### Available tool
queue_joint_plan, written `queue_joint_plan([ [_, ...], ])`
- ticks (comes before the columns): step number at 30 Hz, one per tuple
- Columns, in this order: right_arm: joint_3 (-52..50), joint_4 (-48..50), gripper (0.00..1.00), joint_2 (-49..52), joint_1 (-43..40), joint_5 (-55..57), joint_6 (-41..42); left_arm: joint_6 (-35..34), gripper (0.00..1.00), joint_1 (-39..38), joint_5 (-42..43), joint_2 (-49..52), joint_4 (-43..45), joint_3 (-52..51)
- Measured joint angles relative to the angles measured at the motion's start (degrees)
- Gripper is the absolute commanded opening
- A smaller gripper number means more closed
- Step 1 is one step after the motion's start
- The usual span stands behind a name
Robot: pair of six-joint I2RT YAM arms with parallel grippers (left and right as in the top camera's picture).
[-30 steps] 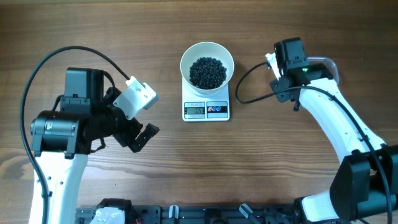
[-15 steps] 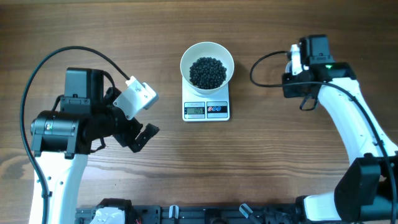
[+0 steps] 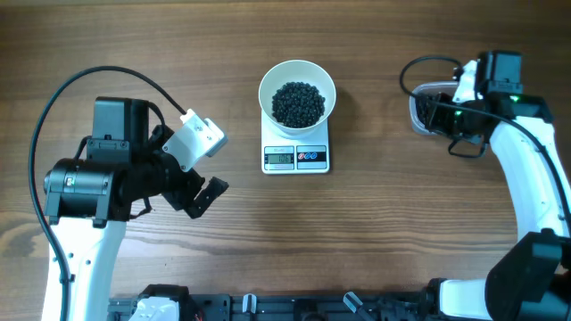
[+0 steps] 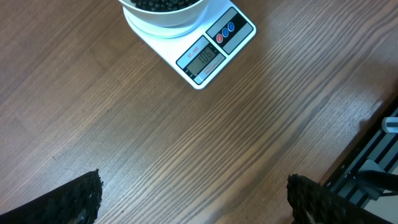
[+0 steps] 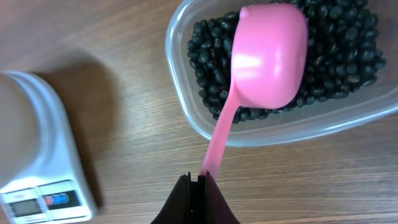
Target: Scoop item into bowl and weigh 150g on scale
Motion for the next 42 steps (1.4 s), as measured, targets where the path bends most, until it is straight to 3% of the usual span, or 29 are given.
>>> queue_joint_plan([
  [13, 0.0, -3.61, 0.04, -0.48, -1.29, -6.34, 5.51, 0.0, 1.0, 0.0, 0.0, 0.0, 0.0, 0.0],
  [26, 0.0, -10.36, 0.04, -2.73, -3.04, -3.02, 10.99, 0.0, 1.0, 0.0, 0.0, 0.0, 0.0, 0.0],
  [42, 0.0, -10.45, 0.04, -2.73, -4.17, 2.1, 17.31, 0.0, 1.0, 0.0, 0.0, 0.0, 0.0, 0.0],
])
